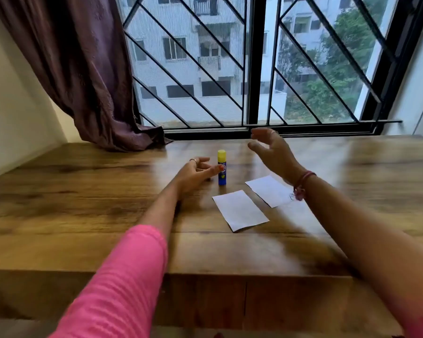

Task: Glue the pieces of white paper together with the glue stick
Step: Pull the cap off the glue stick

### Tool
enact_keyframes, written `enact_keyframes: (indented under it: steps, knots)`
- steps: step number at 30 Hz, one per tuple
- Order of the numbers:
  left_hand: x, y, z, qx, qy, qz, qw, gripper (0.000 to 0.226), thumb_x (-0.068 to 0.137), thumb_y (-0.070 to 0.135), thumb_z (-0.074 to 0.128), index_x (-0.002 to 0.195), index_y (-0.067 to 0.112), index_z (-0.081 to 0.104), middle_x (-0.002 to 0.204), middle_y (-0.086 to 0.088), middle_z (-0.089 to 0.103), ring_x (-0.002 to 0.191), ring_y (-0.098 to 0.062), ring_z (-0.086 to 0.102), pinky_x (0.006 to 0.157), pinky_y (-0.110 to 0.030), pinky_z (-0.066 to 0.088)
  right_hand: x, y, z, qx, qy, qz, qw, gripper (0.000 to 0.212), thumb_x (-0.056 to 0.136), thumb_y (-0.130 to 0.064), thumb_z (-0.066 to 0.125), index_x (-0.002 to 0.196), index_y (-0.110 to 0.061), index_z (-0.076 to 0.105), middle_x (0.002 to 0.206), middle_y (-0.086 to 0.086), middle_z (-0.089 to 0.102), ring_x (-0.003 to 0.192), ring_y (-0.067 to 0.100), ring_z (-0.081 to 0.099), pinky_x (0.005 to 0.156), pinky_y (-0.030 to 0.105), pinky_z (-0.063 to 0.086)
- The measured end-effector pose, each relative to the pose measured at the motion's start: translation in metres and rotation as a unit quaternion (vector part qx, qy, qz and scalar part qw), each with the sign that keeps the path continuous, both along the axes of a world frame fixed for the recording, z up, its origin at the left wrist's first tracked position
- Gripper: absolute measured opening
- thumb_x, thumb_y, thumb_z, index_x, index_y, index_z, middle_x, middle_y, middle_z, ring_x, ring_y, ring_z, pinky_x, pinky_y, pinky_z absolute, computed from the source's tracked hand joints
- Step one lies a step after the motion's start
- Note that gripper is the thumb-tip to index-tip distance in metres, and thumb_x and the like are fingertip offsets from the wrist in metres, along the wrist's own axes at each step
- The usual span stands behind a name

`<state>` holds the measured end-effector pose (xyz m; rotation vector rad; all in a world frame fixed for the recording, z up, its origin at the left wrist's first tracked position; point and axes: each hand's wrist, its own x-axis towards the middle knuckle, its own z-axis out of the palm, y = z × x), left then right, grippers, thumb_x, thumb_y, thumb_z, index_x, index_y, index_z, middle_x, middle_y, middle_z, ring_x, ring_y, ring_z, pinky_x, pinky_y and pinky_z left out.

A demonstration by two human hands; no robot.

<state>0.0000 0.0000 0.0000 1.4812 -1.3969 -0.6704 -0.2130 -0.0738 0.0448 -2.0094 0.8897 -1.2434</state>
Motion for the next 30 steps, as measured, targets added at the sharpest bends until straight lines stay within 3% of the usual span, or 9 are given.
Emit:
enact_keyframes:
  steps: [2,5,8,14,19,24,30]
  knots:
    - [0.000,-0.003,0.002,0.025,0.022,-0.015,0.999,0.071,0.074,0.045,0.073,0.133,0.013,0.048,0.116,-0.004,0.063,0.099,-0.011,0.065,0.078,-0.019,0.052,0.008,-0.005,0.006,0.047,-0.052,0.032,0.997,0.035,0.089,-0.011,0.062,0.122,-0.002,0.053,0.117,0.014,0.062,0.106,0.018,0.058,0.097,0.030,0.046]
    - [0.000,-0.004,-0.002,0.031,0.024,-0.038,0.999,0.071,0.068,0.042,0.078,0.128,0.013,0.053,0.109,0.000,0.068,0.096,-0.007,0.066,0.077,-0.018,0.051,0.018,-0.008,0.012,0.075,-0.098,0.070,0.990,0.032,0.089,-0.010,0.062,0.120,-0.002,0.056,0.107,0.009,0.064,0.099,0.015,0.061,0.085,0.016,0.050]
    - [-0.001,-0.003,-0.006,0.012,0.014,-0.043,0.999,0.056,0.069,0.031,0.082,0.118,0.018,0.059,0.100,0.006,0.069,0.088,0.001,0.066,0.073,-0.014,0.051,0.021,-0.004,0.006,0.076,-0.122,0.090,0.986,0.029,0.088,-0.016,0.064,0.115,-0.006,0.058,0.097,0.000,0.067,0.091,0.008,0.064,0.077,0.013,0.050]
    - [-0.006,-0.003,-0.004,-0.009,-0.028,-0.039,0.999,0.051,0.071,0.028,0.083,0.116,0.016,0.061,0.098,0.006,0.069,0.083,0.001,0.067,0.068,-0.011,0.049,0.032,0.004,-0.011,-0.005,0.036,0.093,0.995,0.050,0.080,-0.029,0.073,0.122,-0.009,0.057,0.101,0.005,0.067,0.082,0.012,0.063,0.076,0.019,0.052]
    - [-0.009,-0.005,-0.004,-0.045,-0.073,-0.018,0.996,0.043,0.076,0.029,0.079,0.114,0.013,0.065,0.097,0.001,0.073,0.088,-0.007,0.068,0.078,-0.019,0.052,0.044,0.010,-0.018,-0.093,0.090,0.056,0.990,0.036,0.079,-0.026,0.074,0.110,-0.010,0.065,0.091,-0.004,0.064,0.070,0.006,0.058,0.059,0.005,0.044]
    - [-0.010,-0.005,-0.004,-0.074,-0.080,-0.019,0.994,0.031,0.081,0.019,0.075,0.110,0.009,0.067,0.094,-0.002,0.073,0.074,0.001,0.067,0.069,-0.010,0.048,0.048,0.014,-0.019,-0.081,0.058,0.044,0.994,0.028,0.078,-0.021,0.075,0.102,-0.008,0.069,0.090,0.001,0.069,0.073,0.010,0.062,0.067,0.018,0.050]
    - [-0.014,-0.006,-0.001,-0.086,-0.066,-0.018,0.994,0.032,0.084,0.018,0.071,0.114,0.007,0.066,0.098,-0.004,0.071,0.084,-0.001,0.066,0.075,-0.008,0.047,0.046,0.015,-0.014,-0.061,0.029,0.061,0.996,0.026,0.080,-0.019,0.074,0.102,-0.007,0.070,0.097,0.009,0.073,0.083,0.016,0.066,0.082,0.027,0.053]
